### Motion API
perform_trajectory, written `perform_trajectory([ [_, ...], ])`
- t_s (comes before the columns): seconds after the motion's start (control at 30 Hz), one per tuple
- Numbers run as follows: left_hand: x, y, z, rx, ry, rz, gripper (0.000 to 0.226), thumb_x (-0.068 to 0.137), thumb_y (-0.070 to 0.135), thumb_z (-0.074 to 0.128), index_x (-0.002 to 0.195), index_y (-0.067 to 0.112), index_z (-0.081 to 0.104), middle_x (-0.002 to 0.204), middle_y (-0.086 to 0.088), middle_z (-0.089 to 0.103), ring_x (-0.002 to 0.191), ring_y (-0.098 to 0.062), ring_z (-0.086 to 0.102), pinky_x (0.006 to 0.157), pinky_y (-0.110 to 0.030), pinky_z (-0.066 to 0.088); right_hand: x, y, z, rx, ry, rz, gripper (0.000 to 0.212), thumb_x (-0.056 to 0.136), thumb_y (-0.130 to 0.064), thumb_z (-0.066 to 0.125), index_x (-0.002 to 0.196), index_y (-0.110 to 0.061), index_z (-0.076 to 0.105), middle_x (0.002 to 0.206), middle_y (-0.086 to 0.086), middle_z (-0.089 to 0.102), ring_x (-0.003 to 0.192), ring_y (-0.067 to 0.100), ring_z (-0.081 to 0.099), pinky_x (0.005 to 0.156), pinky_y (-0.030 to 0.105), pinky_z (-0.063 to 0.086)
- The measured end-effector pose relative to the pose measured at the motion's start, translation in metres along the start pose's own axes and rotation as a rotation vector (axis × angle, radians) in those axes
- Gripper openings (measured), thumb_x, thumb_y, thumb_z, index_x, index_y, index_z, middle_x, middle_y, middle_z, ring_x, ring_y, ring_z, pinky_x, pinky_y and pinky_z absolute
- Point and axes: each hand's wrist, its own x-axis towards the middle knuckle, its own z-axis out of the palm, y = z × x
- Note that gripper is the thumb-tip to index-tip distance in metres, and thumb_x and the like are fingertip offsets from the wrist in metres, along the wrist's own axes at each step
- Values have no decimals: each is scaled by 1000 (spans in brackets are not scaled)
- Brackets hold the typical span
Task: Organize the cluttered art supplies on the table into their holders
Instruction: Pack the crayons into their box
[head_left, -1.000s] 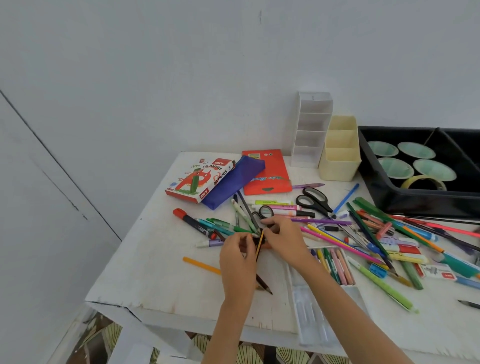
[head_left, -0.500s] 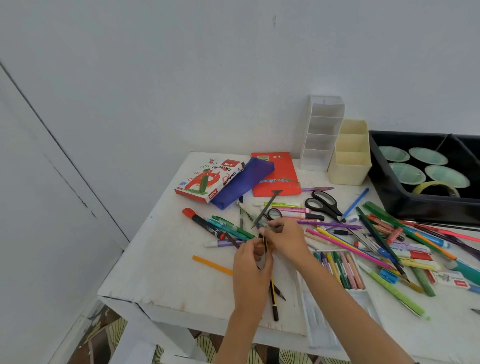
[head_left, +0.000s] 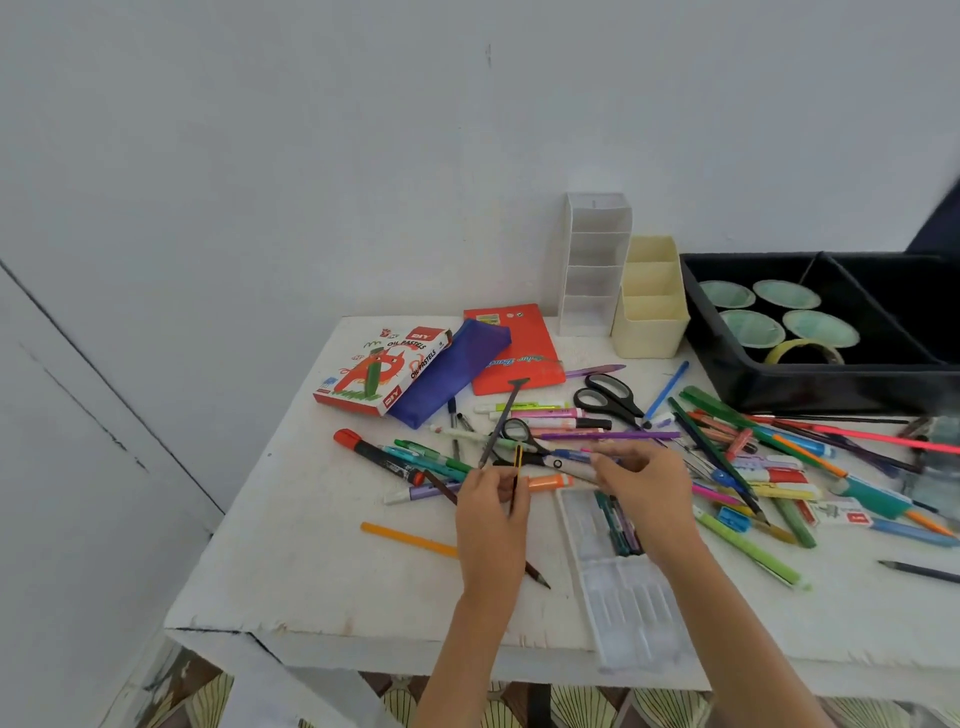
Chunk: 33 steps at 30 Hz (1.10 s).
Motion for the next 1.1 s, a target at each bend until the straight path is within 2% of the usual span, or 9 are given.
perform_trajectory([
  [0.27,-16,5,3,160,39,102,17,87,13,63,103,11,66,99,-1,56,91,-18,55,79,-24,41,-31,20,-34,97,132,20,18,83,-3,63,94,-13,74,71,1,71,72,24,66,68,34,53],
  [0.37,-21,7,3,227,45,141,21,83,11,66,103,13,66,100,-3,58,94,-20,55,79,-28,40,-48,23,-35,-7,128,-107,18,83,-4,66,97,-14,73,81,-2,71,75,8,65,66,12,51],
  [0.43,-24,7,3,270,35,148,22,84,13,65,105,14,66,104,-2,58,99,-20,54,82,-30,40,-58,26,-28,-110,145,-199,19,82,-5,68,98,-14,74,84,-2,69,74,3,62,65,7,48],
  [0.53,-32,7,4,313,48,205,21,83,13,67,104,14,66,109,-2,61,106,-21,52,88,-34,39,-69,36,-14,-234,133,-345,18,81,-3,69,97,-8,74,82,1,64,70,12,59,66,21,53],
  [0.67,-49,6,13,308,-14,350,13,85,19,64,95,15,70,104,1,67,108,-11,46,86,-26,31,-77,52,-1,-439,123,-423,9,85,-8,66,89,-4,72,81,-6,48,67,12,49,53,37,50],
  [0.9,-64,2,21,280,-137,377,38,89,38,39,94,20,72,109,2,69,116,-9,47,98,-19,21,-73,59,7,-369,93,-283,17,94,-17,54,89,-2,61,79,-14,38,74,-2,44,56,12,36],
  [1.0,-64,-4,24,213,-85,415,58,97,51,21,100,18,69,115,0,67,120,-5,38,102,-3,2,-71,59,8,-474,87,-330,20,92,-20,58,86,-3,66,81,-9,41,72,3,41,61,14,39],
  [1.07,-64,-10,27,274,-5,440,51,95,55,24,104,26,64,118,3,63,124,6,33,101,-2,2,-71,53,6,-553,123,-384,14,86,-18,66,82,-4,68,84,-1,52,79,6,47,66,19,46],
  [1.1,-64,-12,29,306,3,450,41,93,56,30,107,32,60,120,3,61,125,13,30,100,-3,6,-70,51,5,-607,165,-407,12,82,-17,70,83,-6,69,88,4,58,87,16,55,72,29,52],
])
